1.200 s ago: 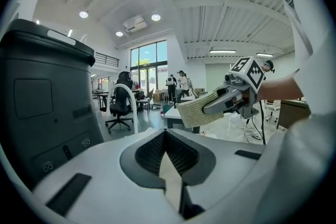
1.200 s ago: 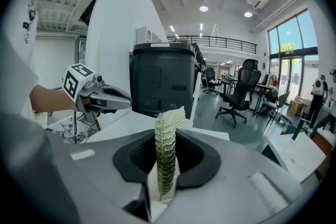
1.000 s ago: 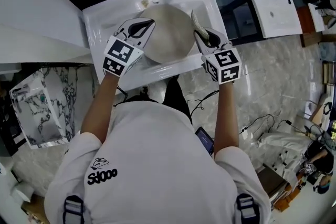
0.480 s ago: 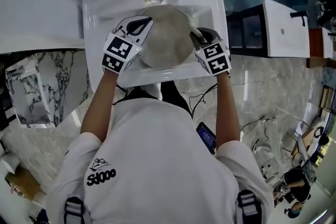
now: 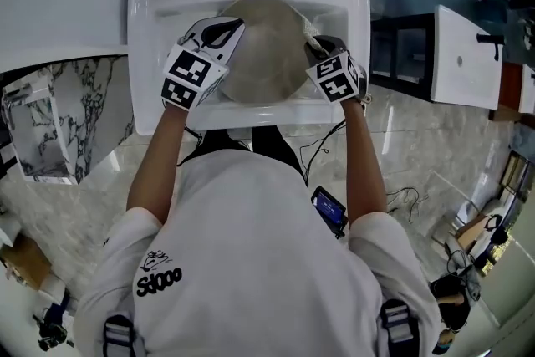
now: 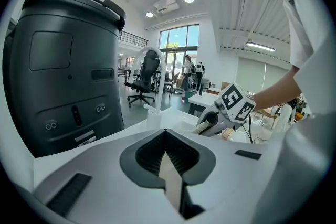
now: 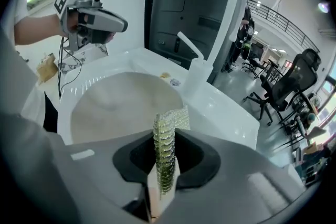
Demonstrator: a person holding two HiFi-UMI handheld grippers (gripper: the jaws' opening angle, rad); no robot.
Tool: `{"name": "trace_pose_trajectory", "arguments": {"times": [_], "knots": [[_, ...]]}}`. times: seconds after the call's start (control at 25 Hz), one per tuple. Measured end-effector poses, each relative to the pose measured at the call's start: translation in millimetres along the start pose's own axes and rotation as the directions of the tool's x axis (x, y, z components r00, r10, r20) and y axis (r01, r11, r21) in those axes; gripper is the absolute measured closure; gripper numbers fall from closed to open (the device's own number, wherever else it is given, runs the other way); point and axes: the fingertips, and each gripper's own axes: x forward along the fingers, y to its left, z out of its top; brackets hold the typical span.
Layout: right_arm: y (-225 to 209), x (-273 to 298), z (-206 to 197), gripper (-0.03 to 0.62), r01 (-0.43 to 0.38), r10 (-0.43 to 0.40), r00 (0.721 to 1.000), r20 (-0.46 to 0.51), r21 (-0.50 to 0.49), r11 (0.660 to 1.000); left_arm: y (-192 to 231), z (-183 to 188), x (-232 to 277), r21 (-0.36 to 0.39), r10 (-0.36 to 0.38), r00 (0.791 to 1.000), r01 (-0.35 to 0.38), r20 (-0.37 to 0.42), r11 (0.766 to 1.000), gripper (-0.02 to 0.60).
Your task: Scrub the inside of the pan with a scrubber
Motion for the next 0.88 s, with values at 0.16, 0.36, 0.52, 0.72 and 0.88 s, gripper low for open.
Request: {"name": "trace_pose_trajectory", "arguments": {"times": [0.16,0.36,0.52,0.72,0.88], "knots": [[-2.0,10.6,-2.5,0.517,-0.007,0.006,0.999,-0.034,-0.053,0.999,-2.8,-13.3,4.4,-0.032,-0.007,1.000,0.006,-0.019,0.999,0.575],[9.8,24.3,-8.3,0.516,-0.049,0.016,0.992,-0.128,-0.261,0.964,1.8,-18.4,7.6,-0.056,-0.004,1.000,0.003,-0.023,0.998,0.575],[20.8,37.5,-15.4,0.514,-0.153,0.111,0.978,-0.176,-0.246,0.957,3.7,-21.3,8.6,-0.066,-0.007,1.000,0.005,-0.024,0.998,0.575],[23.8,46.0,-19.3,0.514,-0.213,0.154,0.957,-0.246,-0.231,0.949,3.5,-25.8,11.1,-0.078,-0.018,1.000,0.016,-0.024,0.997,0.575],[32.3,56.2,-25.9,0.511,-0.273,0.166,0.926,-0.340,-0.297,0.915,0.9,-27.6,11.2,-0.090,-0.028,0.999,0.025,-0.034,0.996,0.575]]}}
